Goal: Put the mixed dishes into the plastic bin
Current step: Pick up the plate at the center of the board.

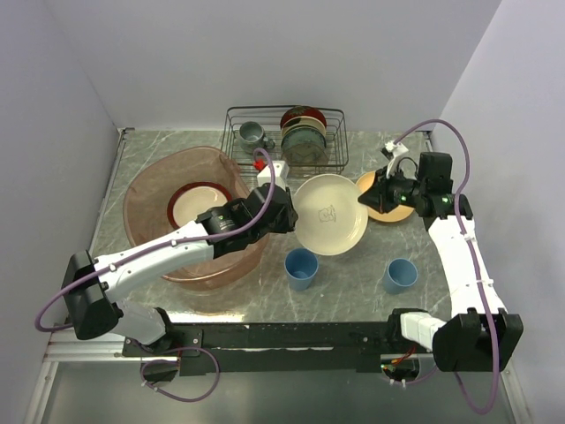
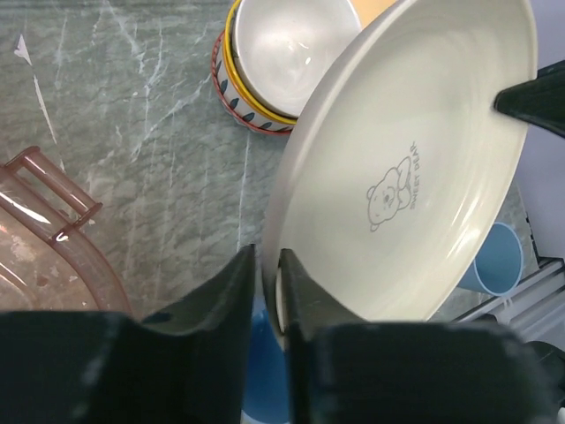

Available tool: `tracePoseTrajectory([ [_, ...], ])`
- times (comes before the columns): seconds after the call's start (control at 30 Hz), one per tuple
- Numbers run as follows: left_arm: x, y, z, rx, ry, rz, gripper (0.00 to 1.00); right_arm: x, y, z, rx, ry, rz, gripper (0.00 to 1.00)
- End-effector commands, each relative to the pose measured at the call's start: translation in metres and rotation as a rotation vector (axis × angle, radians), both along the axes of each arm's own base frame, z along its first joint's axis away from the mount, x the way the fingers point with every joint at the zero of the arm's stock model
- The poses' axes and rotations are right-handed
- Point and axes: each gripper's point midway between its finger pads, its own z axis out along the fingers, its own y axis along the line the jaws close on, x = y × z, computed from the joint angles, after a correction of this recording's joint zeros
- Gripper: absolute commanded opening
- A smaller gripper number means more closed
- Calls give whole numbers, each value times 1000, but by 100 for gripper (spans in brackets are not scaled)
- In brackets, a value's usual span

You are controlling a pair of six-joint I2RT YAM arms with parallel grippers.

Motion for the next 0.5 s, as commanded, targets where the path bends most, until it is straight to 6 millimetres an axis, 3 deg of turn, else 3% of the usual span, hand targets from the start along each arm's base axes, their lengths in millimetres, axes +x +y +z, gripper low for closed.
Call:
tracePoseTrajectory([
  [0.0, 1, -9, 29, -63, -61, -25, 17, -8, 10, 18, 25, -80, 57, 0],
  [0.07, 0, -5, 33, -71, -76, -28, 2, -10, 11, 17, 30, -80, 67, 0],
  [0.13, -2, -1, 34, -78, -94, -29, 1, -12, 11, 18, 32, -87, 72, 0],
  [0.17, -4, 4, 45, -106, -116, -24, 1, -13, 12, 18, 33, -89, 78, 0],
  [0.2, -5, 10, 40, -103, -119, -19, 1, -15, 14, 20, 42, -98, 95, 7],
  [0.27, -6, 19, 55, -154, -153, -1, 1, -19, 16, 20, 49, -103, 110, 18],
  [0.3, -5, 27, 52, -156, -152, 13, 1, -21, 18, 21, 57, -109, 121, 29],
  [0.37, -7, 39, 63, -204, -168, 29, 1, -23, 20, 24, 63, -131, 133, 40],
  [0.43, -4, 53, 61, -217, -168, 58, 1, -27, 22, 26, 72, -146, 147, 62],
  [0.47, -8, 63, 69, -246, -183, 67, 1, -28, 22, 28, 74, -159, 150, 72],
])
